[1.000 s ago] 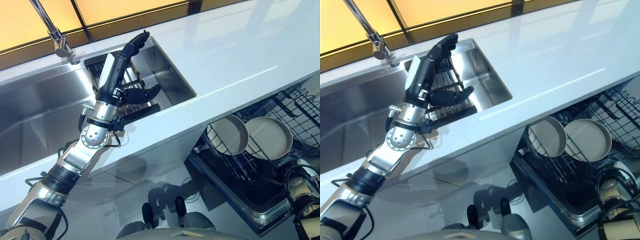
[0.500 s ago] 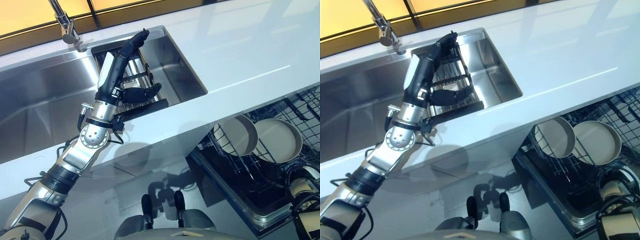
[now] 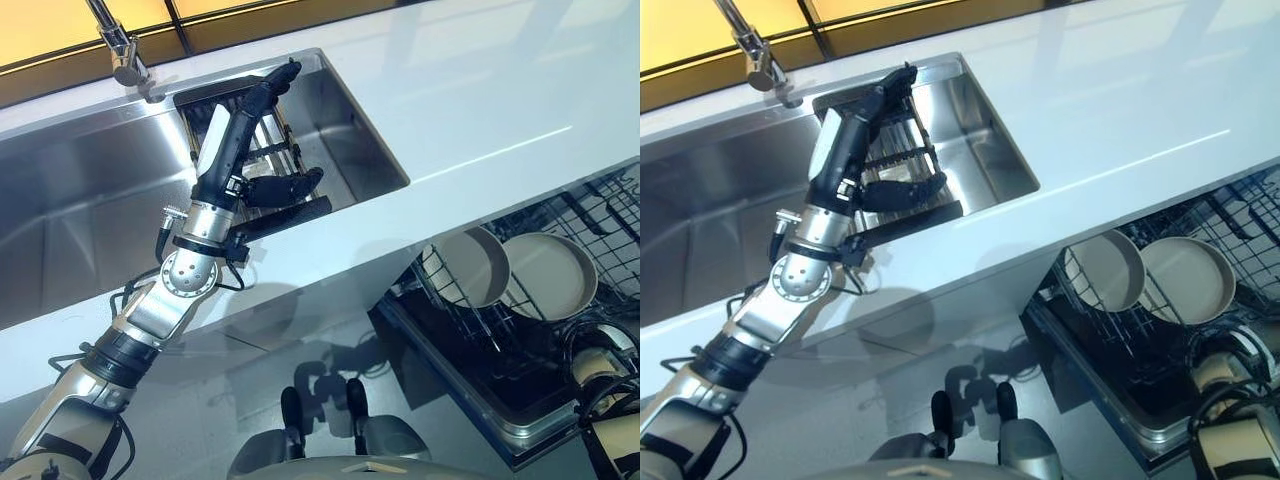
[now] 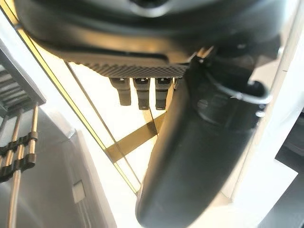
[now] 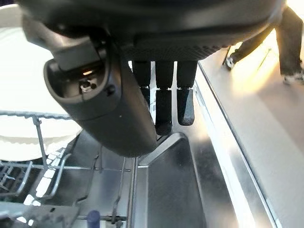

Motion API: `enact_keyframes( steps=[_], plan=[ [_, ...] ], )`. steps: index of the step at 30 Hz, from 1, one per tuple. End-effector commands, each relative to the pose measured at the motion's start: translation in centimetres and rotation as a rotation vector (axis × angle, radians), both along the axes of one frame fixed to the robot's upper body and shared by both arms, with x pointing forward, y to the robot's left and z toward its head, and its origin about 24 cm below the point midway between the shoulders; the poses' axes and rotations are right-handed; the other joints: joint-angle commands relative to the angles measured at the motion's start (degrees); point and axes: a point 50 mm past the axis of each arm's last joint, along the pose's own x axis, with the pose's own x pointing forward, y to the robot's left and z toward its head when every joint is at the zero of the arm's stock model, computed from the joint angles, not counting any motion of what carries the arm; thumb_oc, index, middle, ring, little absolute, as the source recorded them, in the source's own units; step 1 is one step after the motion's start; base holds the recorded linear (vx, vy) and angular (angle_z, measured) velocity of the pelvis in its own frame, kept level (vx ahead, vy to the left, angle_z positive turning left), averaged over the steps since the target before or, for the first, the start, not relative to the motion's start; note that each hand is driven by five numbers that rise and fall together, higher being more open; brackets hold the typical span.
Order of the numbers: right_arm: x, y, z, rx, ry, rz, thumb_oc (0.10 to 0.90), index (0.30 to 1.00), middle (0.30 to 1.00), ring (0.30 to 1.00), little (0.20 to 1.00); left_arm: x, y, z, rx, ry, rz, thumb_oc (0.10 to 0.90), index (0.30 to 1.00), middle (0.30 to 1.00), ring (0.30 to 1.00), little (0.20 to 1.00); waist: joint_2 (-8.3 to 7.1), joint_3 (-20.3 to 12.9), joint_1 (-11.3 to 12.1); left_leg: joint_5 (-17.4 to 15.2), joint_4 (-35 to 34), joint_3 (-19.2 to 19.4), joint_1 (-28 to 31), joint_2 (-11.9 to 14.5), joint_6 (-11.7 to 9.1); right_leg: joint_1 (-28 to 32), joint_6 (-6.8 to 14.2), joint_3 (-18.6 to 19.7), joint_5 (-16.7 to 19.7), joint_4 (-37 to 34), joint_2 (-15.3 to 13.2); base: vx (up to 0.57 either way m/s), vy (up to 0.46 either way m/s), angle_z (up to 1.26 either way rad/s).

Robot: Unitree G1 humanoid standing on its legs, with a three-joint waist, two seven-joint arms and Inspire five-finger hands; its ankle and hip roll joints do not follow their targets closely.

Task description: Pick up plates and place into dishwasher.

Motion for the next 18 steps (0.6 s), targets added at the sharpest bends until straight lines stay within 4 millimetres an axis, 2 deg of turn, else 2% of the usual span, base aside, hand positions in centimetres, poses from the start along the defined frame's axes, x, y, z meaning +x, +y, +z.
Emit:
enact_keyframes(
  steps=[1, 2, 4, 7, 10, 12, 14, 18],
  plan=[
    [7.2, 8.6, 0.1, 0.295, -0.309, 0.262, 0.100, 0.300, 0.300, 0.300, 0.200, -1.2, -3.0, 6.8, -0.078, -0.328, -0.160, 0.800, 0.900, 0.900, 0.900, 0.900, 5.37, 1.67, 2.32, -8.66, 0.32, -0.59, 1.27, -2.30, 1.59, 0.96, -0.46, -1.53, -4.01, 0.62, 3.39, 0.00, 0.000, 0.00],
    [8.6, 9.3, 1.5, 0.295, -0.397, 0.292, 0.100, 0.300, 0.300, 0.300, 0.200, -1.1, -3.0, 6.8, -0.078, -0.329, -0.160, 0.800, 0.900, 0.900, 0.900, 0.900, 5.45, 1.70, 2.36, -8.67, 0.32, -0.75, 1.29, -2.36, 1.58, 0.97, -0.54, -1.59, -4.03, 0.62, 3.42, 0.00, 0.000, 0.00],
    [9.7, 9.9, 2.7, 0.279, -0.449, 0.322, 0.100, 0.300, 0.300, 0.300, 0.200, -1.0, -3.0, 6.7, -0.079, -0.328, -0.158, 0.800, 0.900, 0.900, 0.900, 0.900, 5.44, 1.66, 2.47, -8.64, 0.32, -0.83, 1.34, -2.36, 1.55, 1.03, -0.65, -1.63, -4.02, 0.62, 3.45, 0.00, 0.000, 0.00],
    [11.0, 10.0, 4.7, 0.239, -0.499, 0.358, 0.100, 0.300, 0.300, 0.300, 0.200, -0.7, -3.1, 6.6, -0.083, -0.323, -0.152, 0.800, 0.900, 0.900, 0.900, 0.900, 5.32, 1.38, 2.64, -8.81, 0.32, -1.00, 1.56, -2.45, 1.57, 1.27, -0.69, -1.67, -4.13, 0.62, 3.47, 0.00, 0.000, 0.00],
    [11.6, 9.7, 5.6, 0.208, -0.506, 0.373, 0.100, 0.300, 0.300, 0.300, 0.200, -0.6, -3.2, 6.6, -0.084, -0.320, -0.149, 0.800, 0.900, 0.900, 0.900, 0.900, 5.19, 1.20, 2.84, -8.86, 0.32, -1.16, 1.68, -2.50, 1.55, 1.44, -0.71, -1.75, -4.19, 0.62, 3.46, 0.00, 0.000, 0.00],
    [11.8, 9.4, 6.2, 0.189, -0.505, 0.379, 0.100, 0.300, 0.300, 0.300, 0.200, -0.5, -3.1, 6.5, -0.083, -0.317, -0.147, 0.800, 0.900, 0.900, 0.900, 0.900, 5.10, 1.05, 3.01, -8.85, 0.32, -1.22, 1.77, -2.51, 1.53, 1.58, -0.73, -1.84, -4.20, 0.62, 3.45, 0.00, 0.000, 0.00],
    [12.3, 8.1, 7.9, 0.118, -0.477, 0.397, 0.100, 0.300, 0.300, 0.300, 0.200, -0.3, -2.9, 6.4, -0.077, -0.308, -0.138, 0.800, 0.900, 0.900, 0.900, 0.900, 4.57, 0.41, 3.50, -8.95, 0.32, -1.65, 2.03, -2.64, 1.55, 2.00, -0.68, -2.06, -4.31, 0.62, 3.47, 0.03, 0.005, 0.00],
    [12.3, 7.0, 8.9, 0.065, -0.419, 0.414, 0.100, 0.300, 0.300, 0.300, 0.200, -0.1, -2.8, 6.3, -0.071, -0.298, -0.127, 0.800, 0.900, 0.900, 0.900, 0.900, 3.88, -0.16, 3.93, -8.91, 0.32, -2.11, 2.28, -2.75, 1.60, 2.37, -0.64, -2.37, -4.29, 0.62, 3.46, 0.00, 0.000, 0.00]
  ],
)
